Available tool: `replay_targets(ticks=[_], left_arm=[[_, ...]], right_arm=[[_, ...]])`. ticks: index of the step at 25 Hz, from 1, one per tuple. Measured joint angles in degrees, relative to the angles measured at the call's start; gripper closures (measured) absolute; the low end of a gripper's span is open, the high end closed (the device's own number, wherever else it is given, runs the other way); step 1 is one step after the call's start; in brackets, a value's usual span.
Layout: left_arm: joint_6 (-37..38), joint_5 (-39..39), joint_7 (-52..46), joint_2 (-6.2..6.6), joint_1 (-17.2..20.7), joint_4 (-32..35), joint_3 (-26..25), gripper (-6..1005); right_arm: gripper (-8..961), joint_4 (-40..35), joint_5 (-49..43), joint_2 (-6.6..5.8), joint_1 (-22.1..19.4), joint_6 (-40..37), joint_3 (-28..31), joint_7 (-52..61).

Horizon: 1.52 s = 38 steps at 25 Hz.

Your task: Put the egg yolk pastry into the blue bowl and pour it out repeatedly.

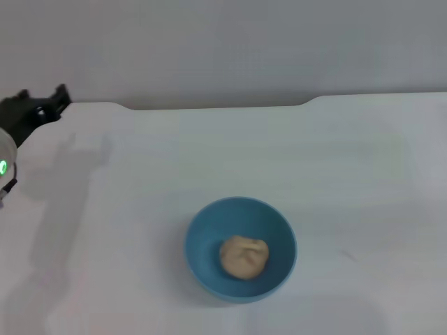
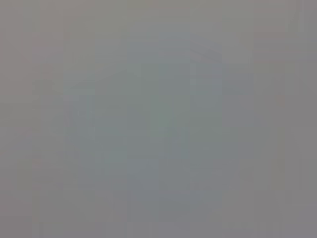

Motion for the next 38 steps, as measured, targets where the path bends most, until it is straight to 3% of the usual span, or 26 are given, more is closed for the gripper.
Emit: replay_targets(ticks=[1, 4, 7, 9, 10, 11, 14, 16, 20, 26, 38], left_arm=[[11.9, 0.2, 0.2, 0.14, 0.7, 0.8, 6.4, 344], [25.3, 3.3, -1.1, 0.13, 0.6, 3.1, 13.2, 345], [39.8, 8.1, -6.2, -0.03, -0.7, 8.4, 20.6, 347], [56.9, 13.3, -16.3, -0.05, -3.3, 18.1, 28.7, 347], [68.7, 16.6, -29.2, -0.09, -6.5, 29.2, 34.4, 348], [68.7, 16.6, -29.2, -0.09, -6.5, 29.2, 34.4, 348], [77.6, 17.9, -46.2, 0.01, -9.6, 40.8, 38.0, 349], [77.4, 18.5, -56.2, 0.4, -10.0, 44.8, 38.6, 349], [76.8, 23.1, -60.7, 0.49, -9.5, 48.0, 39.1, 350], [76.6, 32.0, -60.8, 0.13, -7.7, 50.5, 39.4, 352], [73.1, 32.1, -60.1, -0.36, -7.3, 49.6, 39.3, 352]], right_arm=[[495, 4.5, 6.8, -0.02, -0.3, -1.1, 0.6, -4.4], [495, 8.2, 12.2, -0.06, -0.5, -2.1, 0.9, -11.4], [495, 12.7, 16.7, 0.07, -0.2, -2.7, 1.0, -27.2], [495, 16.1, 19.4, 0.14, 0.4, -2.7, 1.0, -37.1], [495, 17.8, 20.4, 0.18, 0.7, -2.6, 1.1, -42.1], [495, 19.0, 21.1, 0.21, 1.0, -2.5, 1.1, -46.1], [495, 23.3, 21.9, 0.25, 2.3, -1.7, 1.4, -61.0], [495, 25.9, 22.1, 0.3, 3.2, -1.0, 1.5, -70.1], [495, 31.8, 21.2, 0.63, 5.7, -1.0, 0.9, -82.6], [495, 36.4, 18.7, 0.88, 8.8, -1.2, 1.3, -82.2], [495, 36.7, 18.7, 0.88, 9.6, -1.0, 1.2, -78.5]])
